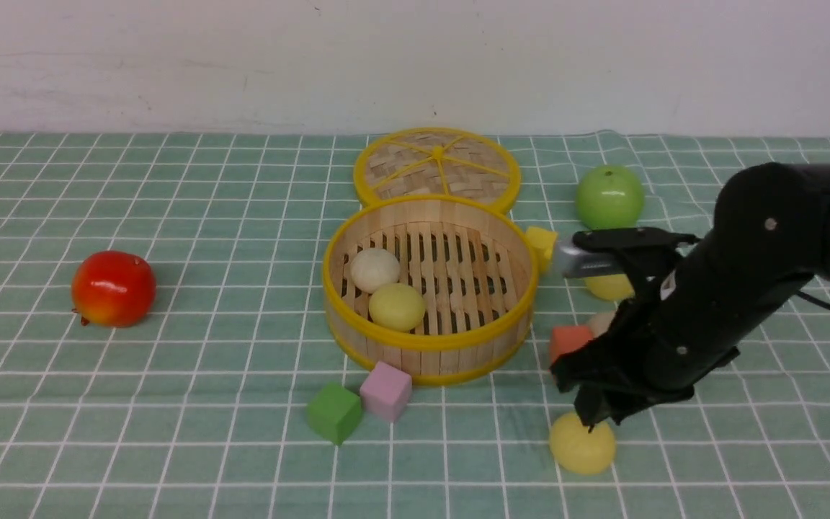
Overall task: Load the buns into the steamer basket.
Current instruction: Use the right arm to grab a steamed stuffed bun
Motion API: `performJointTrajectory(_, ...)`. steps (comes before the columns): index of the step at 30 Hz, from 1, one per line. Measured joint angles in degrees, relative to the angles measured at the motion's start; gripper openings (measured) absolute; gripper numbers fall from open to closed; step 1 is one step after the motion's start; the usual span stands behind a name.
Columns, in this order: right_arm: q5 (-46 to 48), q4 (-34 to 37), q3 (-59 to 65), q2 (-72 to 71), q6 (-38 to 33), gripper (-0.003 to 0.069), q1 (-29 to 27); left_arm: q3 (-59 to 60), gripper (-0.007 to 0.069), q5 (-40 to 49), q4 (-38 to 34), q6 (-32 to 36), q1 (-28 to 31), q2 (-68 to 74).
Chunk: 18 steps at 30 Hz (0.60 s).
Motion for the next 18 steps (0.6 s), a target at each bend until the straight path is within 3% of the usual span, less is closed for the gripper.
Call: performJointTrajectory(18,-4.1,-2.1,-0.1,5.7,0.1,0.0239,0.6,0.0,0.0071,0.0,0.0,0.0,0.0,0.0)
